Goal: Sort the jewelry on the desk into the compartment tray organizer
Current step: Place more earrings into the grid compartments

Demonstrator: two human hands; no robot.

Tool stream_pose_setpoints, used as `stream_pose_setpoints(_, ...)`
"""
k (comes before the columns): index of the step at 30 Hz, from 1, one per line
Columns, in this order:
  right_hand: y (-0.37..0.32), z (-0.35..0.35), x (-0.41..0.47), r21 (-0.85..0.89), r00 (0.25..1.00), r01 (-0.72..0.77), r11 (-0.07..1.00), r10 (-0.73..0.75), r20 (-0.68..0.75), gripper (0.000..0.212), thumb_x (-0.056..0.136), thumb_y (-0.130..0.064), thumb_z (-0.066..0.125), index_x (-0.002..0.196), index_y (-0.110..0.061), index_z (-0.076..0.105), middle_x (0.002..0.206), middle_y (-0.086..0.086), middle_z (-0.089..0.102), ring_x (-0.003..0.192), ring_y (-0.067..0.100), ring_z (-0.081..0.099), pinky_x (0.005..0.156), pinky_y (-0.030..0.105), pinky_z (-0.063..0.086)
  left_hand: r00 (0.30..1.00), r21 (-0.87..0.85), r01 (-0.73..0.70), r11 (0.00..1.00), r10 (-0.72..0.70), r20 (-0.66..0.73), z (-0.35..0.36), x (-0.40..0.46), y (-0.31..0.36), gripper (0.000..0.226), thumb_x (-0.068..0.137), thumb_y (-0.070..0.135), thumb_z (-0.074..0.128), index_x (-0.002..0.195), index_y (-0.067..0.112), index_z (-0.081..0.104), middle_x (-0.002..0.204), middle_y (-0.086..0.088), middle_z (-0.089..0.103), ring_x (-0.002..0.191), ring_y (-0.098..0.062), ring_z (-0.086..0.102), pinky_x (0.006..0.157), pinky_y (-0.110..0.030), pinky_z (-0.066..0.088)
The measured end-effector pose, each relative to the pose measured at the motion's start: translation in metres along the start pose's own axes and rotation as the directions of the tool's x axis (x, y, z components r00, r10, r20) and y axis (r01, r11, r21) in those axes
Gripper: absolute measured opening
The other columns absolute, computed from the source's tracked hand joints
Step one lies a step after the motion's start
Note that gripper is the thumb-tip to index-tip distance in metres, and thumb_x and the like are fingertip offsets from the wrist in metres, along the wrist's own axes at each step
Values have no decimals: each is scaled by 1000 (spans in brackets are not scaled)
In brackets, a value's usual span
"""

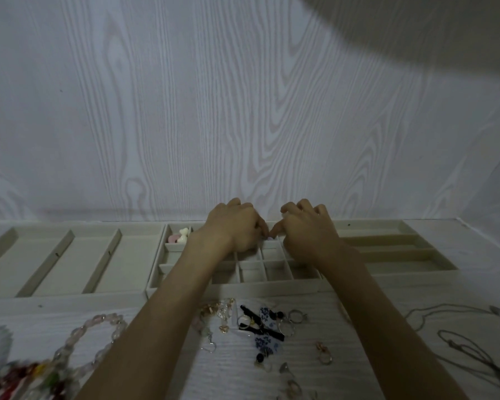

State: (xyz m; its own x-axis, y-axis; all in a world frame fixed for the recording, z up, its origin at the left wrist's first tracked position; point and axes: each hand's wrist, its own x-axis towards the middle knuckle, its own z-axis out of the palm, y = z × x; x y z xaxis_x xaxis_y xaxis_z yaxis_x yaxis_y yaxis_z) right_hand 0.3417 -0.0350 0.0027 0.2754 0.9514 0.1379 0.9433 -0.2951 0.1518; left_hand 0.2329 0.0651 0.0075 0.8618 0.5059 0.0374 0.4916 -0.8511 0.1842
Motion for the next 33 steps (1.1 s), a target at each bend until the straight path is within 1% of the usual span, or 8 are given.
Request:
stream_pose_setpoints(6, -1, 3, 2, 43, 999, -9, 999, 11, -38, 40, 87, -13, 47, 114, -38, 63, 129, -1, 48, 117, 21, 37, 90, 35, 27, 999, -150, 25, 988, -30, -33, 3, 1, -4, 33, 95, 22, 42, 107, 35, 70, 99, 3, 60, 88, -12, 43, 75, -28, 37)
stream_pose_setpoints(8, 2, -1, 3, 85, 999, -24, 996, 27, -36, 40, 87, -12, 47, 114, -37, 63, 130, -1, 49, 118, 21, 37, 92, 34, 27, 997, -246, 39, 968, -52, -50, -1, 1, -7, 33, 93, 20, 43, 104, 33, 72, 90, 7, 64, 78, -9, 49, 70, -26, 41)
stream_pose_setpoints(10, 8, -9, 2, 156, 996, -49, 987, 60, -68, 39, 87, -10, 46, 109, -35, 66, 128, 0, 51, 117, 21, 38, 92, 35, 26, 996, -289, 59, 955, -75, -44, -5, 0, -11, 34, 93, 18, 44, 96, 36, 73, 87, 10, 64, 82, -10, 53, 75, -28, 46)
stream_pose_setpoints(13, 15, -18, 0, 246, 992, -67, 967, 92, -91, 38, 85, -7, 46, 102, -32, 68, 124, 0, 54, 115, 21, 39, 89, 34, 24, 998, -290, 66, 955, -70, -5, -7, 0, -15, 37, 92, 17, 44, 83, 43, 70, 109, 4, 67, 102, -16, 56, 89, -37, 49)
stream_pose_setpoints(17, 14, -20, -1, 255, 995, -71, 964, 85, -46, 40, 86, -7, 45, 106, -33, 68, 125, 1, 53, 117, 22, 37, 91, 34, 24, 993, -296, 48, 954, -78, -91, -3, -1, -13, 35, 93, 15, 44, 88, 35, 72, 100, -1, 67, 84, -15, 55, 72, -30, 45)
stream_pose_setpoints(21, 9, -13, 1, 191, 998, -56, 980, 49, 40, 44, 88, -8, 42, 115, -38, 63, 131, 1, 48, 121, 23, 34, 96, 36, 26, 996, -184, 55, 981, -66, -54, 4, 0, -10, 35, 93, 15, 42, 106, 36, 68, 111, 0, 56, 109, -19, 45, 83, -31, 39)
stream_pose_setpoints(27, 6, -2, 3, 146, 994, -53, 988, 38, 103, 49, 89, -10, 42, 126, -40, 55, 135, 2, 45, 123, 24, 34, 97, 38, 27, 998, -129, 58, 990, -61, -20, 4, 0, -10, 33, 93, 18, 45, 105, 36, 69, 116, 1, 56, 110, -20, 42, 85, -32, 37)
stream_pose_setpoints(33, 11, 0, 5, 194, 997, -82, 977, 80, 19, 43, 89, -11, 44, 121, -35, 60, 134, 0, 47, 122, 23, 35, 95, 36, 26, 993, -171, 65, 983, -81, -85, 3, 1, -12, 37, 92, 15, 43, 99, 38, 70, 117, 3, 58, 110, -18, 43, 80, -28, 34)
